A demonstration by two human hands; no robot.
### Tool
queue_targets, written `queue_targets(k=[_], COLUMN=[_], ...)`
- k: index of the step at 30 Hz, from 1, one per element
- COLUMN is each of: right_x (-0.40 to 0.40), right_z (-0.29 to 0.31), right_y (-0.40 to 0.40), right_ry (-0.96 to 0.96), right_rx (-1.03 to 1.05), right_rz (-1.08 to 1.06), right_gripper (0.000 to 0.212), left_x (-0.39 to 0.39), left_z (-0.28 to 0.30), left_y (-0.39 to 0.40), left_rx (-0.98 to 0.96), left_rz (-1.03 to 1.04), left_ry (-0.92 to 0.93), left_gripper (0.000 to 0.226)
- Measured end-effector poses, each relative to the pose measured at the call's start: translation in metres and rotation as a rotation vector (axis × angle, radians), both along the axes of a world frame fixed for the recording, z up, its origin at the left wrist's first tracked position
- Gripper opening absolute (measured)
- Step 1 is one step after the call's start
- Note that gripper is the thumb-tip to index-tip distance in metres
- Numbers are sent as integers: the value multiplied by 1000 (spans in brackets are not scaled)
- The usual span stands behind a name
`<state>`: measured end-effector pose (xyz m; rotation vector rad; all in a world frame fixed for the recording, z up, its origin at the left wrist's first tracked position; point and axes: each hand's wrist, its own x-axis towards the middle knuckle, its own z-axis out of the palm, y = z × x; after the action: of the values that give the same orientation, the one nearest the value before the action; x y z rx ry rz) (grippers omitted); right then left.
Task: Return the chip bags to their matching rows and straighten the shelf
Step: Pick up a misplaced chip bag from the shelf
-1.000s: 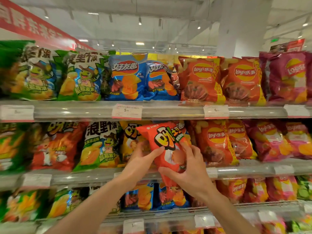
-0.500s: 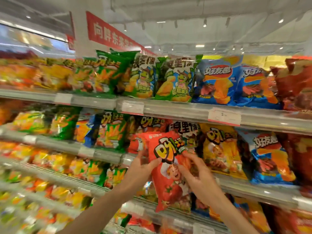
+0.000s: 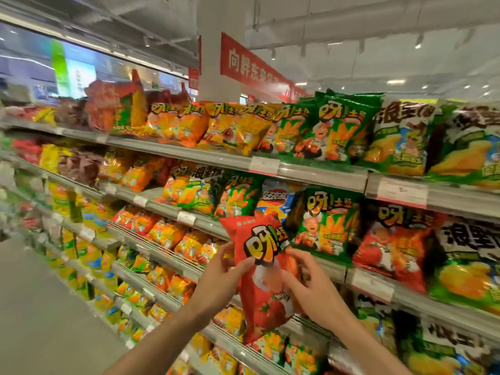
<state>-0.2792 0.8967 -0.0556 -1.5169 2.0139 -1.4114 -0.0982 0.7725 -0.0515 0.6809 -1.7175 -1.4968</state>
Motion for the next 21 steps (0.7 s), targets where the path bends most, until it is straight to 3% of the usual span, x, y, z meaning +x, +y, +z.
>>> queue_targets(k=[7,13,21], right_x=[33,27,-15], right_z=[10,19,39], right_y=[-104,-178,-240], right_ry=[61,130,304], right_rx=[-3,-59,-134], right_rz=[6,-30,-181], right_gripper=[39,36,50], left_x=[35,23,-18], left_z=[8,17,33], left_y=[-84,-162,-255], left_rx=[47,-30,-72], left_rz=[71,79,-51], left_ry=[52,-1,25], left_gripper=[45,68,56])
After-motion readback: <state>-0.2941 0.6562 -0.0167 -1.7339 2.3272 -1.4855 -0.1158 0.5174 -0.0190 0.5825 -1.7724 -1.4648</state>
